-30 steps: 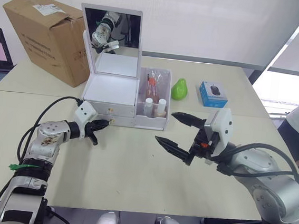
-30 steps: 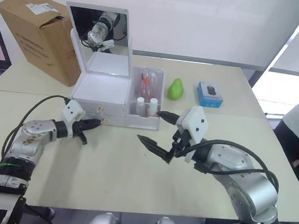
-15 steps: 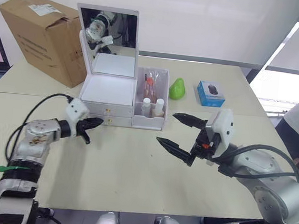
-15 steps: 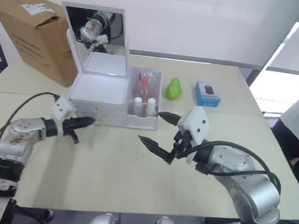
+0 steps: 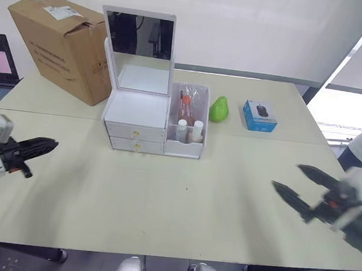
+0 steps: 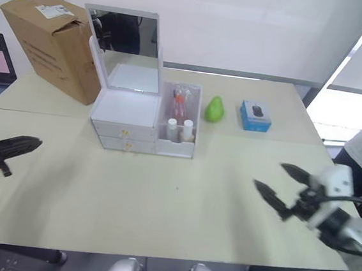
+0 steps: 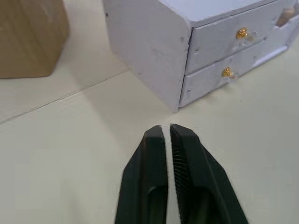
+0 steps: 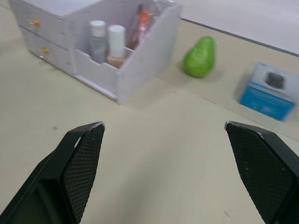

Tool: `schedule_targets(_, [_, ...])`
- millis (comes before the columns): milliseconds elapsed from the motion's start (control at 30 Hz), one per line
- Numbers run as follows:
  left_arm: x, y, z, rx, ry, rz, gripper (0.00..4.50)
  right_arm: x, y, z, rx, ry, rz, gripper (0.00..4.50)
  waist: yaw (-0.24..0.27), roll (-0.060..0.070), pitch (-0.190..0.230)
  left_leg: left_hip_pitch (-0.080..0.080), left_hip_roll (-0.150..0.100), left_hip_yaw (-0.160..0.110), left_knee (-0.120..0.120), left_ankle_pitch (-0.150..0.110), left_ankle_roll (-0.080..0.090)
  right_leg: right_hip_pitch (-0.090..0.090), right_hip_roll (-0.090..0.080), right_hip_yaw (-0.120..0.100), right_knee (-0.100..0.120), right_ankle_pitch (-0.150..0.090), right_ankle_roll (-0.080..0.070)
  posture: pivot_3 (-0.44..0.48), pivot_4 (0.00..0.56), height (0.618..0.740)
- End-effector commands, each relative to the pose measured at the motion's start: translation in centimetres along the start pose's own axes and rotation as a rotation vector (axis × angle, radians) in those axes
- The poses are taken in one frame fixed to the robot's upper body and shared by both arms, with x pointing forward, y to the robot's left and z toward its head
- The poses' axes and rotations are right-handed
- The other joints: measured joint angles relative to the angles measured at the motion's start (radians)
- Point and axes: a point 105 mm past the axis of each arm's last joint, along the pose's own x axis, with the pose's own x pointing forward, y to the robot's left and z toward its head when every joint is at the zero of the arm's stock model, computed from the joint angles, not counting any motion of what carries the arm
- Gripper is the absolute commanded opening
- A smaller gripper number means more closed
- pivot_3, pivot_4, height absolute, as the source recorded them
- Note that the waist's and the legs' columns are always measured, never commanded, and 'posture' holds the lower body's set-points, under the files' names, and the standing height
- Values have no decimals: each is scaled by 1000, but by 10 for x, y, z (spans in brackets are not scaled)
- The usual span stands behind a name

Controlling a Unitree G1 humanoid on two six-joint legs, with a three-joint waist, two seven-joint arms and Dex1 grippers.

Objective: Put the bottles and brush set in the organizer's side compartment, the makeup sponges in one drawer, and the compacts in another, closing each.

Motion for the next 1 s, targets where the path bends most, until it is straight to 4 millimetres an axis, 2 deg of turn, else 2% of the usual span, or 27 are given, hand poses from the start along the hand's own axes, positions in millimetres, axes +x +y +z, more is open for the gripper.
schedule_targets(33, [-27, 16, -13, 46, 49, 113, 1885, -42, -37, -17, -34, 19, -156, 4500, -1, 0, 0, 1, 0, 0, 0, 0, 0, 0, 0, 0, 0, 0, 0, 0, 150, 740])
schedule_targets(167, [-45, 26, -34, 49, 94, 184, 3174, -64, -56, -42, -31, 79, -221, 4500, -5, 0, 0, 1, 1, 0, -1, -1, -1, -2, 0, 0, 0, -1, -1, 0, 150, 740])
schedule_targets(200, [-48, 27, -37, 46, 101, 191, 3468, -66, -59, -46, -29, 91, -223, 4500, -6, 0, 0, 1, 1, 0, -1, -4, -6, -2, 0, 0, 0, -1, -1, 0, 150, 740])
schedule_targets(300, [-51, 27, -39, 60, 96, 204, 4466, -66, -66, -54, -39, 107, -218, 4500, -8, 1, 1, 1, 1, 0, -2, -4, -7, -2, -2, 0, 0, -1, -1, 0, 150, 740])
schedule_targets(533, [-48, 26, -36, 94, 83, 239, 4466, -51, -69, -53, -54, 99, -182, 4500, -9, 4, 1, 1, 1, 1, -2, -3, -6, -2, -1, 0, 0, -1, -1, 0, 150, 740])
schedule_targets(1000, [-44, 21, -31, 96, 71, 252, 4466, -38, -65, -43, -53, 78, -158, 4500, -9, 4, 1, 1, 1, 2, -2, -3, -5, -1, -1, 0, 0, -1, -1, 0, 150, 740])
